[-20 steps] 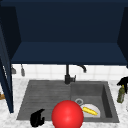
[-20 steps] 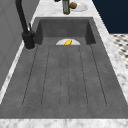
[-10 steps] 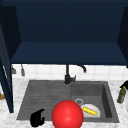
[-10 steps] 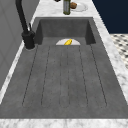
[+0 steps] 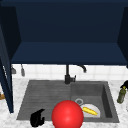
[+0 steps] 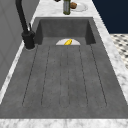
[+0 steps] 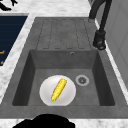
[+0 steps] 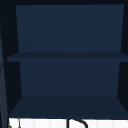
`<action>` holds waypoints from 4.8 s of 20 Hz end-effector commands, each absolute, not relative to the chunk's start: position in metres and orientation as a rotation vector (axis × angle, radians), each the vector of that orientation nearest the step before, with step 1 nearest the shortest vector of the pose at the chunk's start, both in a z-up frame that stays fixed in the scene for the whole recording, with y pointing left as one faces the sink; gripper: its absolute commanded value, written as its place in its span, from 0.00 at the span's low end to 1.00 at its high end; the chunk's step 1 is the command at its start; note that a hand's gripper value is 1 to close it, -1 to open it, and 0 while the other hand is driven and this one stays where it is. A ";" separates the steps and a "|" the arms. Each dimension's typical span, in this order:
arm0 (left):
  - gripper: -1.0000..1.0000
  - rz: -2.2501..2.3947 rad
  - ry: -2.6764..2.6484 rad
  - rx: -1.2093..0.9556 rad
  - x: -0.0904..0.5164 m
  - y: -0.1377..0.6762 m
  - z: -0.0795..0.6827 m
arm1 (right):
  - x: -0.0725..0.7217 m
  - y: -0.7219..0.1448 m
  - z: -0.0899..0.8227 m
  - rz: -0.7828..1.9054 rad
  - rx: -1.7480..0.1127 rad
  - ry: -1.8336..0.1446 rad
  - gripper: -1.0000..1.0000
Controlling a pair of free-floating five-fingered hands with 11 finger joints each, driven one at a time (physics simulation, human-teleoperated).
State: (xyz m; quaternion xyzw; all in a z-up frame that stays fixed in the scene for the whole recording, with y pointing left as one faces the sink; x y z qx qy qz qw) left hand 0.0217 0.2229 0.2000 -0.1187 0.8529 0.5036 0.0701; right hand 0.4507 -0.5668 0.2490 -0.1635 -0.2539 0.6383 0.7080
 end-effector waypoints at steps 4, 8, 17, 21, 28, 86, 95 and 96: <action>0.50 1.515 2.566 -0.357 0.022 0.223 0.200 | 0.454 -0.554 0.266 1.433 -0.413 -0.521 0.00; 0.50 1.515 2.566 -0.357 0.022 0.223 0.200 | 0.447 -0.552 0.272 1.425 -0.411 -0.535 0.00; 0.50 1.515 2.566 -0.357 0.022 0.223 0.200 | 0.420 -0.549 0.290 1.418 -0.426 -0.555 0.00; 0.50 1.515 2.566 -0.357 0.022 0.223 0.200 | 0.417 -0.542 0.310 1.433 -0.453 -0.512 0.00; 0.50 1.515 2.566 -0.357 0.022 0.223 0.200 | 0.416 -0.528 0.328 1.430 -0.470 -0.489 0.00; 0.50 1.515 2.566 -0.357 0.022 0.223 0.200 | 0.421 -0.508 0.302 1.388 -0.599 -0.662 0.00; 0.50 1.515 2.566 -0.357 0.022 0.223 0.200 | 0.434 -0.518 0.287 1.386 -0.575 -0.657 0.00; 0.50 1.515 2.566 -0.357 0.022 0.223 0.200 | 0.437 -0.518 0.285 1.389 -0.577 -0.651 0.00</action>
